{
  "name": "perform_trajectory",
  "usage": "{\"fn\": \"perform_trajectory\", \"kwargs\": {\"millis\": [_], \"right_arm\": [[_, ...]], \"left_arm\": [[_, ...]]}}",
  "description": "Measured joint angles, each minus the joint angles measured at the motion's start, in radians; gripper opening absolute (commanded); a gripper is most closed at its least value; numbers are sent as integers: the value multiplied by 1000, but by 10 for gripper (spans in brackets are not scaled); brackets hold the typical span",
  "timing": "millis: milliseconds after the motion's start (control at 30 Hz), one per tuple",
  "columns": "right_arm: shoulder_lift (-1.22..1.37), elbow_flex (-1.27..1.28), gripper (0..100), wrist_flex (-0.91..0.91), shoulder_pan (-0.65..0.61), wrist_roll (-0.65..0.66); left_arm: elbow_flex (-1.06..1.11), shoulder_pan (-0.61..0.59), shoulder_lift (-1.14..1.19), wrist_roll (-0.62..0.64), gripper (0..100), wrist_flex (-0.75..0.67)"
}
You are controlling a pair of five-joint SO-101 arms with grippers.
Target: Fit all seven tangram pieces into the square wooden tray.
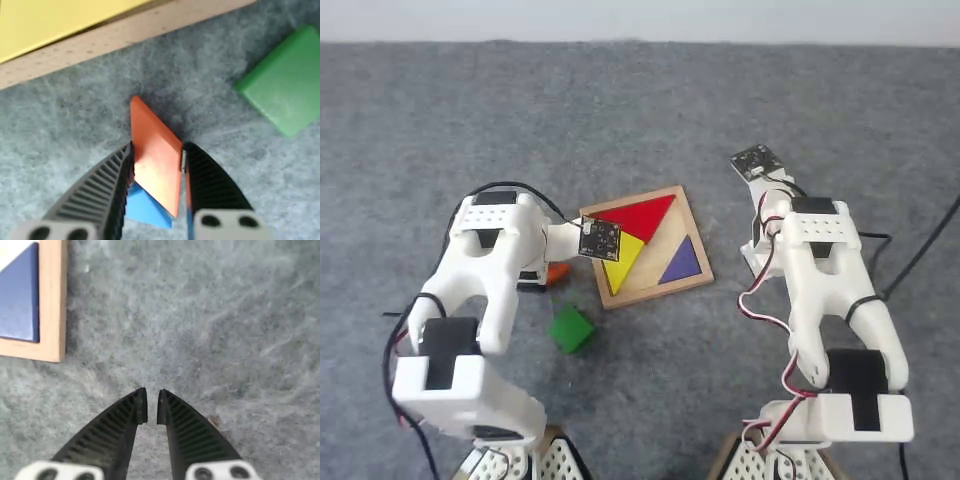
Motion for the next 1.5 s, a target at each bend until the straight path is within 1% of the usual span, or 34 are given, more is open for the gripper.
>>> {"fn": "perform_trajectory", "kwargs": {"millis": [200,367,600,667,767,867,933,1133,1200,1267,1333,1500], "right_arm": [[0,0,58,-2,5,0],[0,0,58,-2,5,0],[0,0,58,-2,0,0],[0,0,58,-2,3,0],[0,0,58,-2,5,-2],[0,0,58,-2,3,-2],[0,0,58,-2,2,-2],[0,0,58,-2,3,-2],[0,0,58,-2,3,-6],[0,0,58,-2,2,-38],[0,0,58,-2,2,-61],[0,0,58,-2,5,-78]], "left_arm": [[-3,0,0,-2,74,21],[-15,0,0,-2,35,61],[-84,0,-38,0,17,222],[-87,0,-68,51,17,249],[-92,23,-110,212,17,262],[-92,68,-155,443,18,269],[-92,115,-183,641,18,272],[-158,285,-196,1339,18,264],[-178,345,-196,1516,18,230],[-187,397,-196,1623,18,184],[-189,437,-196,1705,18,129],[-193,489,-157,1835,18,5]]}}
